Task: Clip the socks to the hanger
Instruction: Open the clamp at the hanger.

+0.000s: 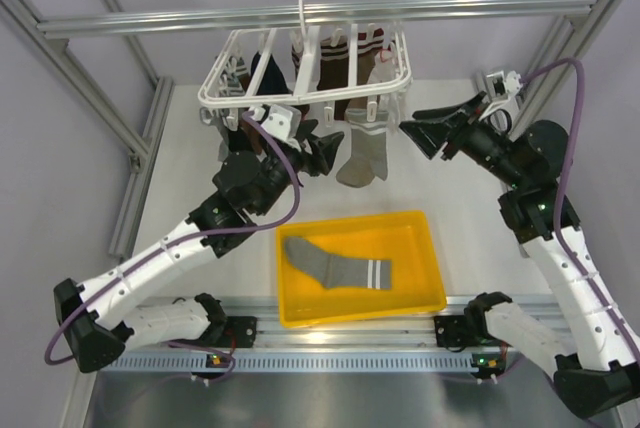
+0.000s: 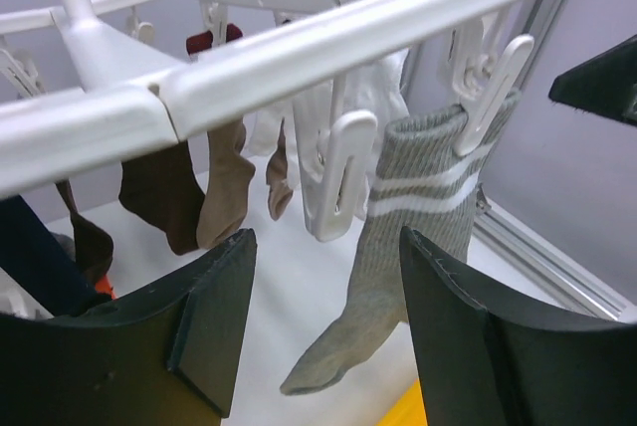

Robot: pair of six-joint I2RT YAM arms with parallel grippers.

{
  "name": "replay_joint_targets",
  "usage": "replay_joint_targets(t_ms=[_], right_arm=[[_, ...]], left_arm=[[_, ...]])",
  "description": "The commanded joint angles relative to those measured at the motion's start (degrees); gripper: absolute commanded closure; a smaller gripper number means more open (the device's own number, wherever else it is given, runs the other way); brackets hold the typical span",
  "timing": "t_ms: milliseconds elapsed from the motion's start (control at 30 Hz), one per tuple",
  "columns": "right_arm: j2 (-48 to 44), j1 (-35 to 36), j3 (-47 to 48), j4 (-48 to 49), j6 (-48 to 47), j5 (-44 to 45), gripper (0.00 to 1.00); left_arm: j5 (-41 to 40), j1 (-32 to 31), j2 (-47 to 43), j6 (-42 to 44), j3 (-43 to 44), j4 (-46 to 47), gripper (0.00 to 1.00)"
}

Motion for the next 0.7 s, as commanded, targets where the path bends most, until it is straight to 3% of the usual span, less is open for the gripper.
replay_joint_targets(t_ms=[0,200,367,567,667], right_arm=[[1.09,2.71,3.57,6.13,0.94,2.16,0.47],[2.24,6.75,4.63,7.28,0.51,3.21,0.49],[3.64,10.01,5.51,7.90,-0.29,4.26,0.50],[7.15,16.51,9.90,8.25,0.33,8.20,0.50],[8.82,19.68,10.17,9.21,0.68,9.97,0.50]], left_arm=[[-0.37,-0.06,0.91,0.55,2.96,6.69,0.35],[0.42,-0.06,2.67,0.99,5.15,7.31,0.38],[0.51,-0.06,2.67,1.87,6.30,4.77,0.59],[2.09,-0.06,1.53,3.10,6.91,1.07,0.71],[3.93,-0.06,1.26,3.54,7.18,0.37,0.73]])
